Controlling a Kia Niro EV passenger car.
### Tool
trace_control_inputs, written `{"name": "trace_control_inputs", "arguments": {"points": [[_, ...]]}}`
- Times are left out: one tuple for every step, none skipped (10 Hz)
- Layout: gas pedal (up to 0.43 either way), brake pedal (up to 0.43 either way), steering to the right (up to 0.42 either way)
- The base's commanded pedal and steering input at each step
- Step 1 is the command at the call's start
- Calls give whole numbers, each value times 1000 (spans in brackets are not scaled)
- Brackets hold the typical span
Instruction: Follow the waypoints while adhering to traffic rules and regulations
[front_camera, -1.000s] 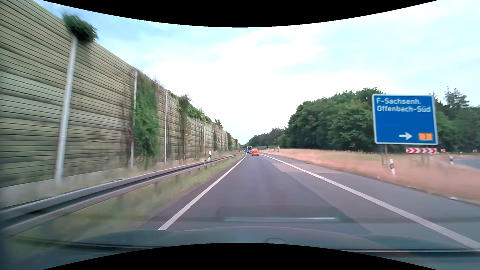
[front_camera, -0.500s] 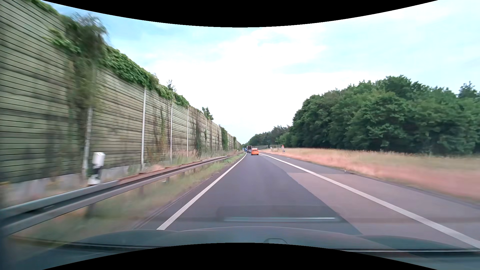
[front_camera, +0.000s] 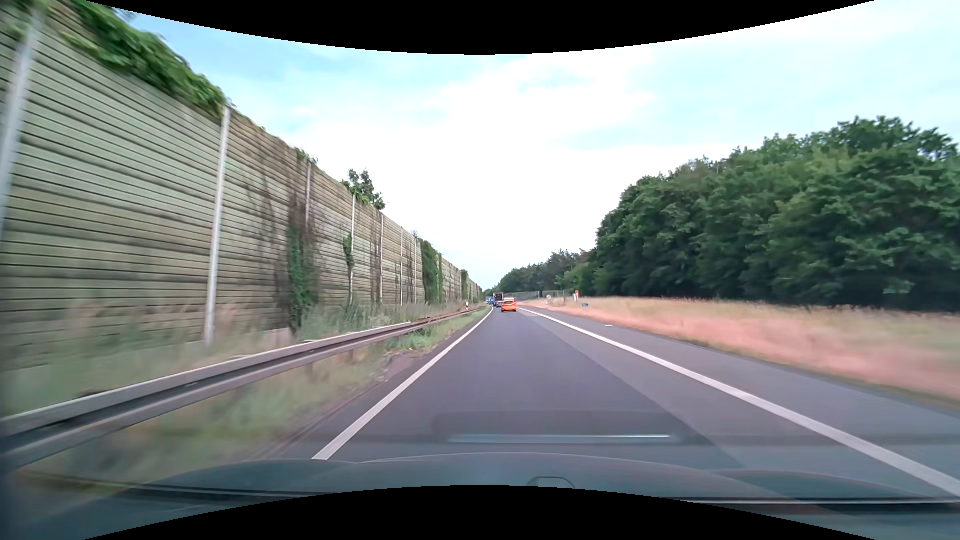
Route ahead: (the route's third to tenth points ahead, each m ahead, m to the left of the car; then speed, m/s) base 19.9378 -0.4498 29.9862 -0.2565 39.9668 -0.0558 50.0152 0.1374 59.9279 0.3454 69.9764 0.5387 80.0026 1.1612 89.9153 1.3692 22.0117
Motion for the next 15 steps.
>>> {"name": "trace_control_inputs", "arguments": {"points": [[47, 0, -8], [47, 0, -7], [47, 0, -7], [47, 0, -7], [47, 0, -7], [47, 0, -7], [47, 0, -7], [47, 0, -7], [47, 0, -7], [47, 0, -7], [47, 0, -7], [47, 0, -7], [47, 0, -7], [47, 0, -7], [47, 0, -6]]}}
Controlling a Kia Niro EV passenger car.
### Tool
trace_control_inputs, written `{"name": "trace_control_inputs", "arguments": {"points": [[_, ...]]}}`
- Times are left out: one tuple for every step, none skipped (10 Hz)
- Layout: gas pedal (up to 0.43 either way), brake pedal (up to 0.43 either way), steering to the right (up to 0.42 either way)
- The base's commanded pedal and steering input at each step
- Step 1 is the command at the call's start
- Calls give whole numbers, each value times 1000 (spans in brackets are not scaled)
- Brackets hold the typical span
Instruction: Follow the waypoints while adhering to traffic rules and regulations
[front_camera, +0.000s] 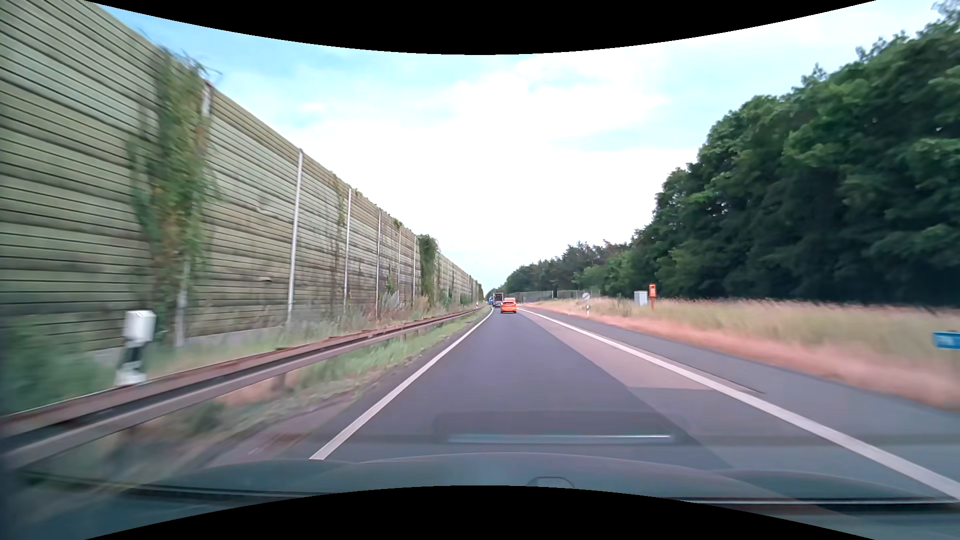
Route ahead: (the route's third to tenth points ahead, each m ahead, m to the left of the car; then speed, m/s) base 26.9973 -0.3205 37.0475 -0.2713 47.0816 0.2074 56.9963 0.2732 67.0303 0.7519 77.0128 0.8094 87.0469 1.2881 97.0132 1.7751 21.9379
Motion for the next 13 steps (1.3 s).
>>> {"name": "trace_control_inputs", "arguments": {"points": [[47, 0, -6], [47, 0, -6], [47, 0, -6], [47, 0, -6], [47, 0, -6], [47, 0, -6], [47, 0, -6], [47, 0, -6], [47, 0, -6], [47, 0, -6], [47, 0, -6], [47, 0, -5], [47, 0, -5]]}}
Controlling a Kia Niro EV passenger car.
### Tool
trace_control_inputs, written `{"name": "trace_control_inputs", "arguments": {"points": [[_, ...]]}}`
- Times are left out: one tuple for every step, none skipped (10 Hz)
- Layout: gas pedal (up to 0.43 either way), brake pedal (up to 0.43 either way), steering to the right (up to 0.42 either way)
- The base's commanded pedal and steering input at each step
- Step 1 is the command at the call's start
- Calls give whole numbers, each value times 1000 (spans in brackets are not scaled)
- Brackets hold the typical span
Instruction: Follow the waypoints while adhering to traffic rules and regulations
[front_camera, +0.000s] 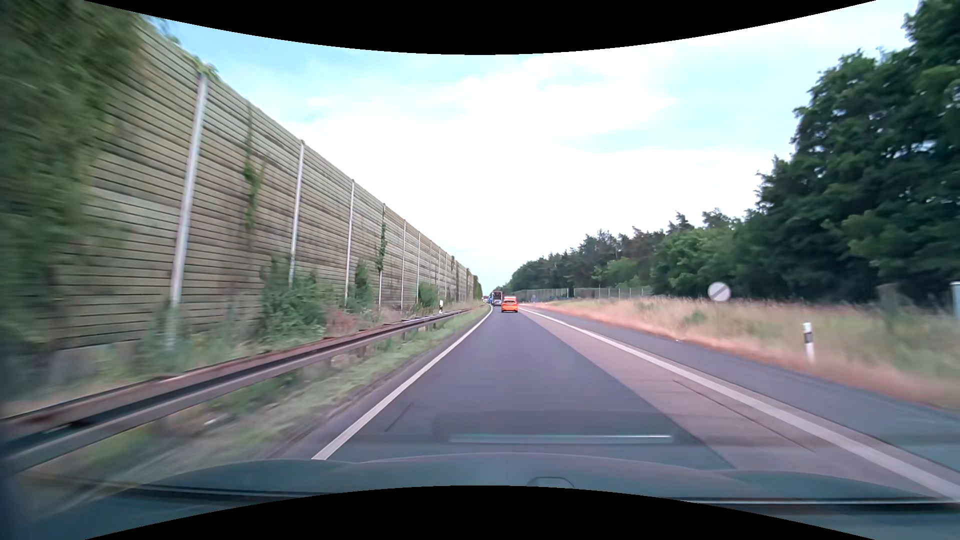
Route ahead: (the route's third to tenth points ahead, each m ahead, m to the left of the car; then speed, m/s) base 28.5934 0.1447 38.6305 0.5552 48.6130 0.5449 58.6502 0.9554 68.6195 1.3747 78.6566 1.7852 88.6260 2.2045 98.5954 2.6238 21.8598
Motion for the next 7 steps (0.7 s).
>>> {"name": "trace_control_inputs", "arguments": {"points": [[47, 0, -5], [47, 0, -4], [47, 0, -4], [47, 0, -4], [47, 0, -4], [47, 0, -4], [47, 0, -4]]}}
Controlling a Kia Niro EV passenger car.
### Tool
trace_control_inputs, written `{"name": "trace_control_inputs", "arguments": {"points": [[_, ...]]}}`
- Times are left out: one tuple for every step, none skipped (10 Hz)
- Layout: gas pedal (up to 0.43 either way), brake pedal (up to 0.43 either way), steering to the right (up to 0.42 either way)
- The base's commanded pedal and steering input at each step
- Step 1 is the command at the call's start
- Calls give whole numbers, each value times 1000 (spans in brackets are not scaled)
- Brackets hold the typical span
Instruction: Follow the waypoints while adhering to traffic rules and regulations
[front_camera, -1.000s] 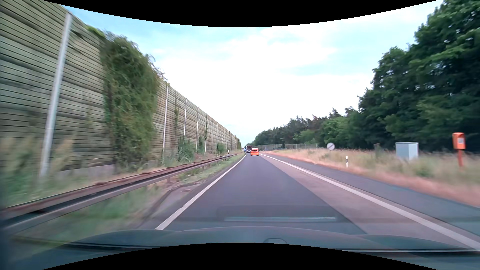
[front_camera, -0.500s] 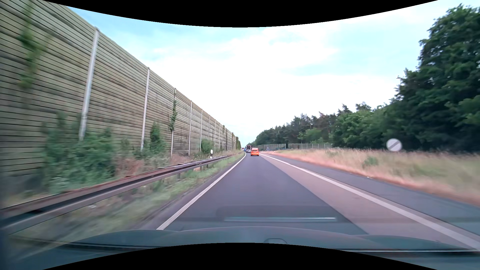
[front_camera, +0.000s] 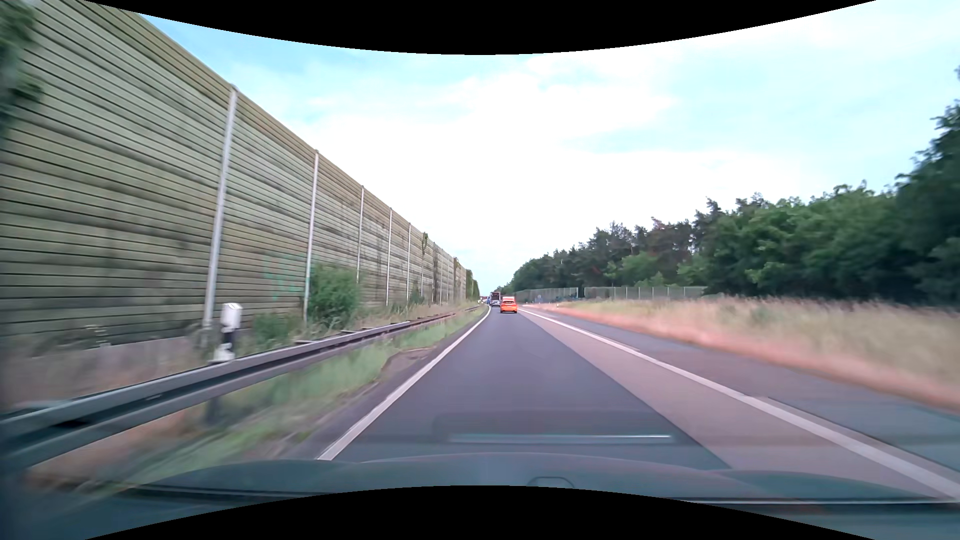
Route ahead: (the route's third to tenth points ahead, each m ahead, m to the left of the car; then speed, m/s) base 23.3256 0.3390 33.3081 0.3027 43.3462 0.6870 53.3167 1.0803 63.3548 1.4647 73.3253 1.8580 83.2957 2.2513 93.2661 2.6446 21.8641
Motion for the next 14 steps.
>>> {"name": "trace_control_inputs", "arguments": {"points": [[47, 0, -4], [47, 0, -4], [39, 0, -4], [20, 0, -4], [8, 0, -6], [0, 0, -6], [0, 0, -6], [0, 0, -6], [0, 0, -6], [0, 0, -6], [0, 0, -6], [0, 0, -6], [0, 0, -6], [0, 0, -6]]}}
